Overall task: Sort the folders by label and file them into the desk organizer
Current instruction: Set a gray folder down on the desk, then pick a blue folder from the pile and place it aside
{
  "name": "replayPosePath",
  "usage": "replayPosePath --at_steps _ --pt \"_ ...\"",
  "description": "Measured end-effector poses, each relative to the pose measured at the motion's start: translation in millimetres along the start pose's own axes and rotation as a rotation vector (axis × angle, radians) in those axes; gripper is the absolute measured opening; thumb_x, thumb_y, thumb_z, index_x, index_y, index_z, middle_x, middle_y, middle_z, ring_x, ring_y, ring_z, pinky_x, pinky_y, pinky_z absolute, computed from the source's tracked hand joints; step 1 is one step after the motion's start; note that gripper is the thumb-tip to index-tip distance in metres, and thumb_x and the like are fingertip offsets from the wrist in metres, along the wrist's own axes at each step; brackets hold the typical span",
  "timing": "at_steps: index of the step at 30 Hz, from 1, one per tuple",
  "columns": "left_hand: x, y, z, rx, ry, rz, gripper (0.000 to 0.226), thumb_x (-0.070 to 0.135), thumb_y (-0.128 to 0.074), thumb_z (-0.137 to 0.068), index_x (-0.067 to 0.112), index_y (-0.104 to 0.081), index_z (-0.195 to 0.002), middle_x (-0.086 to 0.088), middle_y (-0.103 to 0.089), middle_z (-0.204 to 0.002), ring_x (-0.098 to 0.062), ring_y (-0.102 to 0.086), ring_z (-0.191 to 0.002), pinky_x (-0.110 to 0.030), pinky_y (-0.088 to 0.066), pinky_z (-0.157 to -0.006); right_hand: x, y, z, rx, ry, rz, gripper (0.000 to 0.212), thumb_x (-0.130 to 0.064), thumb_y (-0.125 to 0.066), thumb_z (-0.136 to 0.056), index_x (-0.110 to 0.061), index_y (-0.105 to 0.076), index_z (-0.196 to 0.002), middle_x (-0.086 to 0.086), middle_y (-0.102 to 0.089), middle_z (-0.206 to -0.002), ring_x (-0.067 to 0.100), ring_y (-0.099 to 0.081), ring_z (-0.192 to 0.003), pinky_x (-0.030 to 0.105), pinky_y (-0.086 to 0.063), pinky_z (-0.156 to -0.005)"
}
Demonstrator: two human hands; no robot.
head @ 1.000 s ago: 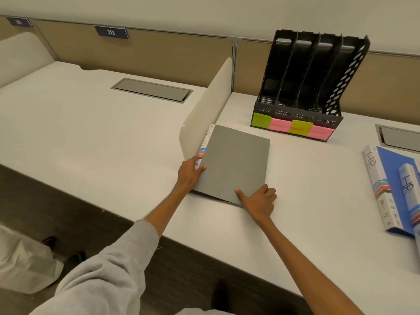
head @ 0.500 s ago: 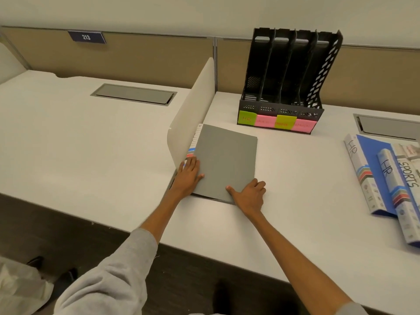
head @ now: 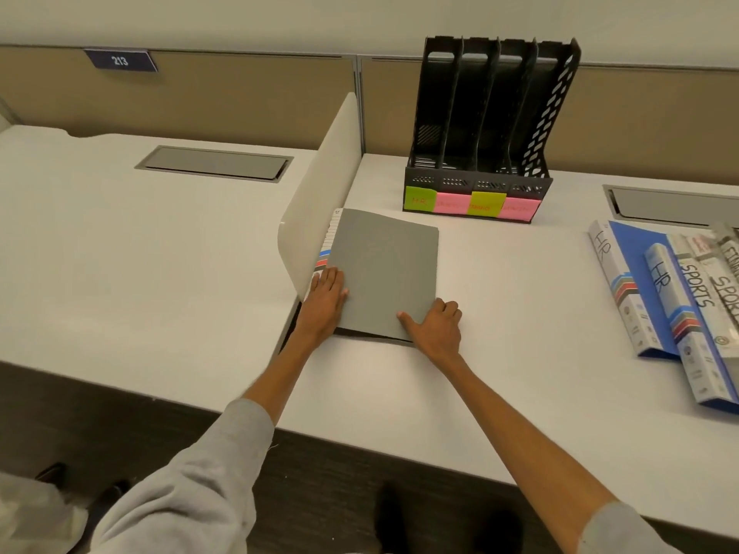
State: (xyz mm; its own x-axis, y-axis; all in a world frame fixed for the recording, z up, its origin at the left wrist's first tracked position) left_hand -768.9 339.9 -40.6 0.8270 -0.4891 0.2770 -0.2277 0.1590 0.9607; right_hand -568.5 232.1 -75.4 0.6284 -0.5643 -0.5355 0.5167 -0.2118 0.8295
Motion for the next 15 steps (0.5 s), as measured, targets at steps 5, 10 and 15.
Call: replayPosePath --at_steps 5,10,15 --pt "28.3 19.5 -1.8 0.262 -0.023 0.236 0.034 0.017 -0.034 -0.105 0.002 -0.055 -0.126 -0.014 -0.061 -0.125 -0.03 -0.054 -0.119 -0.04 -0.024 -0.117 9.7 21.3 -2.8 0.062 0.011 -0.026 0.07 -0.055 -0.055 -0.09 -0.005 -0.042 -0.137 0.013 -0.042 -0.132 0.03 -0.039 -0.124 0.045 -0.044 -0.094" --pt "71.4 13.5 -16.9 0.278 -0.075 0.057 0.035 0.023 -0.03 -0.105 0.007 -0.061 -0.115 -0.012 -0.071 -0.079 -0.027 -0.065 -0.081 -0.037 -0.021 -0.117 32.1 58.6 -11.8 0.137 0.015 -0.085 0.059 -0.05 -0.054 -0.093 -0.008 -0.046 -0.134 0.011 -0.043 -0.132 0.029 -0.039 -0.125 0.043 -0.04 -0.095" --pt "126.6 -3.1 -34.0 0.165 -0.14 0.015 0.036 0.029 -0.033 -0.105 0.006 -0.06 -0.113 -0.015 -0.069 -0.082 -0.032 -0.064 -0.074 -0.037 -0.049 -0.072 73.0 100.1 -18.2 0.233 0.001 -0.105 0.048 -0.045 -0.057 -0.093 -0.01 -0.052 -0.126 0.009 -0.042 -0.129 0.027 -0.04 -0.124 0.043 -0.039 -0.094"
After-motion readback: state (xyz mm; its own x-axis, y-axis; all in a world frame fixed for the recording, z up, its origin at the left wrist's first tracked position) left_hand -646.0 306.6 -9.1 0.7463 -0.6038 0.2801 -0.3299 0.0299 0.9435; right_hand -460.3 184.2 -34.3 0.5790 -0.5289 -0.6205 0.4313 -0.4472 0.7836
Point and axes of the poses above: each hand's wrist, its own z-axis away from the middle knuckle, its own y-axis out of the back of the hand, x = y × z, the point moved 7 cm from there along -z, towards the middle knuckle
